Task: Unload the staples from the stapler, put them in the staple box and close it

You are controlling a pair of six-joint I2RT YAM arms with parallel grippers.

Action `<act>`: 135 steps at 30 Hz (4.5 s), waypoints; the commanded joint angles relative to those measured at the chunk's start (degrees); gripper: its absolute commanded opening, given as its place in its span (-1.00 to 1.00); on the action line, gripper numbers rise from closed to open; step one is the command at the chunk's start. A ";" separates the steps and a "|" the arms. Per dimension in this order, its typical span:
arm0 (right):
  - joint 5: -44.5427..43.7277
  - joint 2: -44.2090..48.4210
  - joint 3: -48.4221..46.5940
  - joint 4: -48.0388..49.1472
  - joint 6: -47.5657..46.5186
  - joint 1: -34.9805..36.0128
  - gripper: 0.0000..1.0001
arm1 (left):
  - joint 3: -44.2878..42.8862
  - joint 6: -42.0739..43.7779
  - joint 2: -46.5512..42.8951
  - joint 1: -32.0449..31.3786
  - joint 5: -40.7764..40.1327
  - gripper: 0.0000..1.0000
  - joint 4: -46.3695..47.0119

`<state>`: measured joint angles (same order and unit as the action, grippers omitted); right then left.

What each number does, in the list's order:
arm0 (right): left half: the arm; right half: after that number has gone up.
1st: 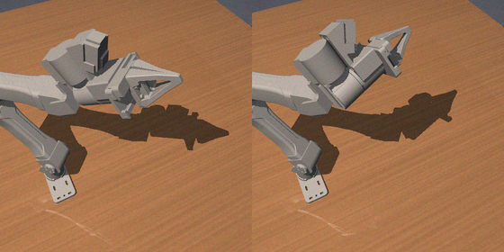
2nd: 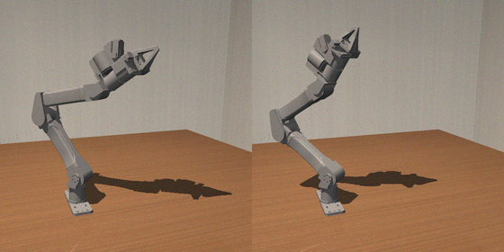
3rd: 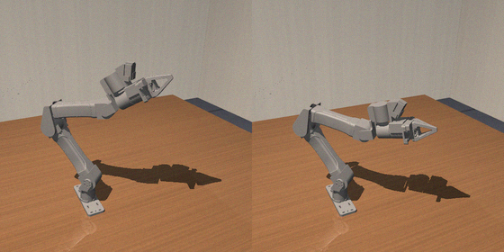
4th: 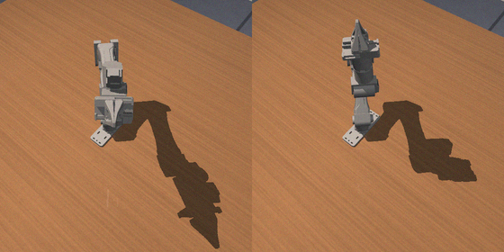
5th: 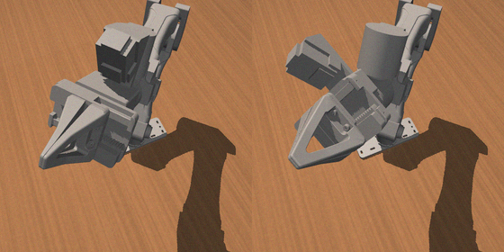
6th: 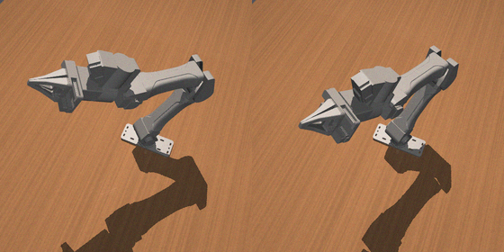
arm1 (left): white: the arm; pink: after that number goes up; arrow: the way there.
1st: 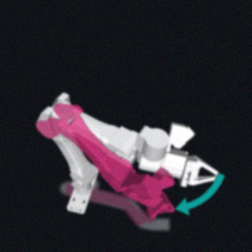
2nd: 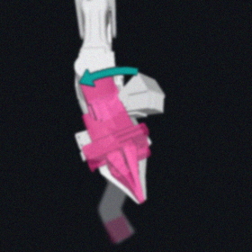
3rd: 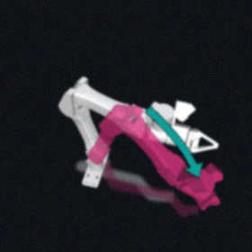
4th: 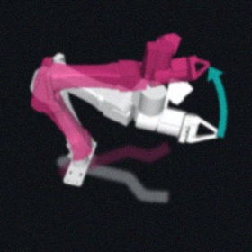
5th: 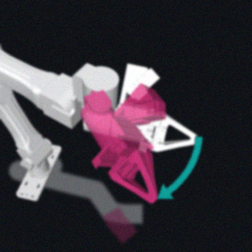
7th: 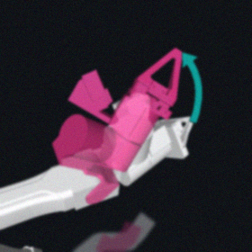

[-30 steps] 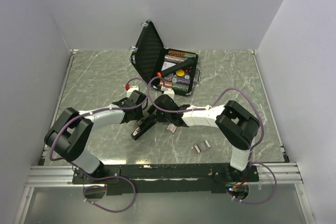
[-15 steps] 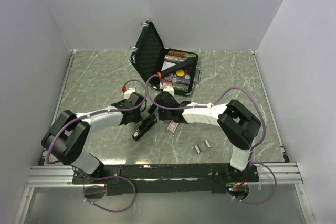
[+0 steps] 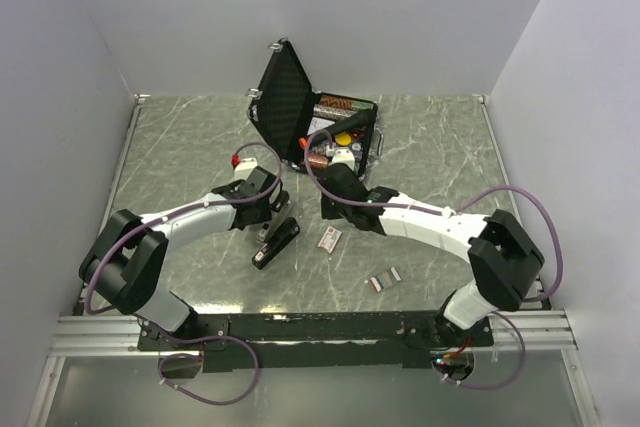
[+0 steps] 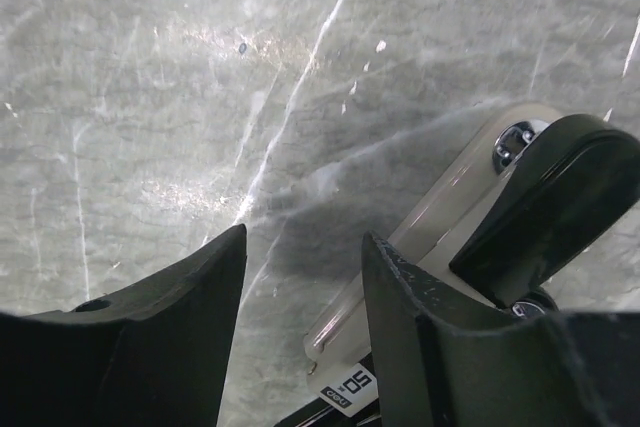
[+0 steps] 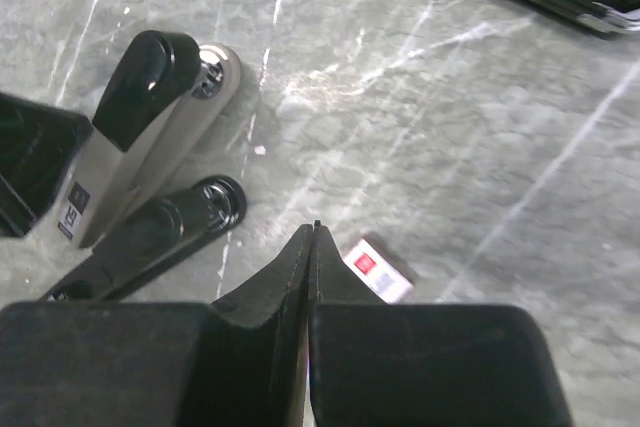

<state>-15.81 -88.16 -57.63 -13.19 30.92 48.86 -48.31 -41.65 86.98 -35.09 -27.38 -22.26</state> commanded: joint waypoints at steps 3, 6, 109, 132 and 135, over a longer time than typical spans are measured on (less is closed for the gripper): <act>-1.50 5.01 1.11 -2.01 -1.82 -0.26 -0.96 | -3.27 -0.28 -1.11 -0.33 -3.73 0.13 -3.49; -1.76 6.50 1.37 -2.63 -2.35 -0.26 -0.95 | -4.50 0.16 -2.42 -0.33 -4.70 0.13 -4.63; 11.16 34.02 9.03 -10.45 -6.30 -0.26 0.49 | -18.66 35.05 -2.59 2.31 18.85 -0.99 -3.05; 31.35 33.58 -8.63 -19.50 -34.60 -0.17 0.43 | -14.35 40.85 -28.18 2.22 65.94 -0.99 -5.69; 37.85 33.05 -10.83 -21.34 -37.59 -0.17 0.43 | -12.51 40.42 -30.02 2.22 70.78 -0.99 -3.76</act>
<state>12.25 -54.74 -63.40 -32.42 0.10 48.86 -61.87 -2.07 60.07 -32.75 31.62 -29.43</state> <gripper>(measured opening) 0.718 0.334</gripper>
